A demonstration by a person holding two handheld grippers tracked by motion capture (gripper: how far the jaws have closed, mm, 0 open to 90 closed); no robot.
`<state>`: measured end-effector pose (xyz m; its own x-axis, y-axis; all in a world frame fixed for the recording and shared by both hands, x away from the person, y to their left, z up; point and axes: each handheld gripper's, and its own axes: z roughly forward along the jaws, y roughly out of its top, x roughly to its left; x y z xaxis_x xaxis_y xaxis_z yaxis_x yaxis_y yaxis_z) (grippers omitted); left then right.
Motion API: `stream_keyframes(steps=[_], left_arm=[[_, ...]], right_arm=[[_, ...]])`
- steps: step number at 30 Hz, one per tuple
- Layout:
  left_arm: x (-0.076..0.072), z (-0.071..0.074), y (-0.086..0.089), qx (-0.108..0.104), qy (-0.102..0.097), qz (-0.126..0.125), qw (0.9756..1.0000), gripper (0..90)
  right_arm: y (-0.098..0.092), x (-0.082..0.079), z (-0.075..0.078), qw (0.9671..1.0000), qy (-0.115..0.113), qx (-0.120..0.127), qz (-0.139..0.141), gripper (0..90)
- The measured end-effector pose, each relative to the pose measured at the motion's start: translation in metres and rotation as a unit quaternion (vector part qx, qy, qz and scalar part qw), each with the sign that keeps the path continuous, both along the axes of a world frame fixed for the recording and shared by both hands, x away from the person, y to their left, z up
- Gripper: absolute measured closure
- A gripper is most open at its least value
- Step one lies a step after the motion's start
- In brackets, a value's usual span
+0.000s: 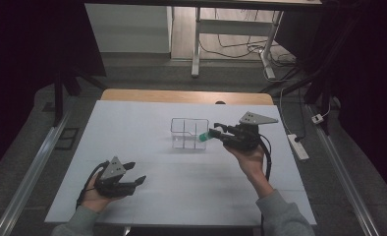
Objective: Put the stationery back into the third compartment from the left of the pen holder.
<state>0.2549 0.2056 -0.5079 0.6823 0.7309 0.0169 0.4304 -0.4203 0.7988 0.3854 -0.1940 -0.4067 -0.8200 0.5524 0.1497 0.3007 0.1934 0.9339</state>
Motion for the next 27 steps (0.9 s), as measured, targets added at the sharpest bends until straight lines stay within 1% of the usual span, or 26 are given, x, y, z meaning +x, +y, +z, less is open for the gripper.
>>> stream_keyframes(steps=[2, 5, 9, 11, 14, 15, 18, 23, 27], left_arm=[[0.001, -0.001, 0.002, 0.000, 0.002, 0.001, 1.0000, 34.2], [0.002, -0.001, 0.004, 0.000, 0.005, 0.005, 1.0000, 33.3], [0.004, -0.004, 0.008, -0.001, 0.008, 0.013, 0.9999, 32.7], [0.005, -0.005, 0.010, -0.002, 0.011, 0.017, 0.9998, 32.2], [0.006, -0.006, 0.012, -0.003, 0.015, 0.021, 0.9997, 31.4], [0.006, -0.007, 0.012, -0.002, 0.016, 0.022, 0.9996, 31.4], [0.007, -0.007, 0.011, -0.001, 0.017, 0.021, 0.9996, 31.0], [0.007, -0.008, 0.011, 0.001, 0.019, 0.021, 0.9996, 30.5], [0.008, -0.010, 0.010, 0.004, 0.022, 0.019, 0.9996, 30.3]], right_arm=[[0.001, 0.007, 0.002, 0.9999, 0.000, -0.006, -0.010, 63.9], [0.004, 0.019, 0.004, 0.9995, -0.001, -0.024, -0.021, 63.9], [0.010, 0.033, 0.004, 0.9988, 0.003, -0.037, -0.033, 63.9], [0.013, 0.039, 0.003, 0.9982, 0.002, -0.047, -0.038, 63.9], [0.018, 0.044, 0.002, 0.9974, 0.000, -0.058, -0.043, 63.8], [0.020, 0.046, 0.001, 0.9968, -0.001, -0.066, -0.045, 63.8], [0.023, 0.051, -0.003, 0.9952, 0.008, -0.082, -0.053, 63.7], [0.027, 0.058, -0.010, 0.9943, 0.023, -0.092, -0.050, 63.6], [0.032, 0.061, -0.016, 0.9935, 0.026, -0.102, -0.045, 63.3]])
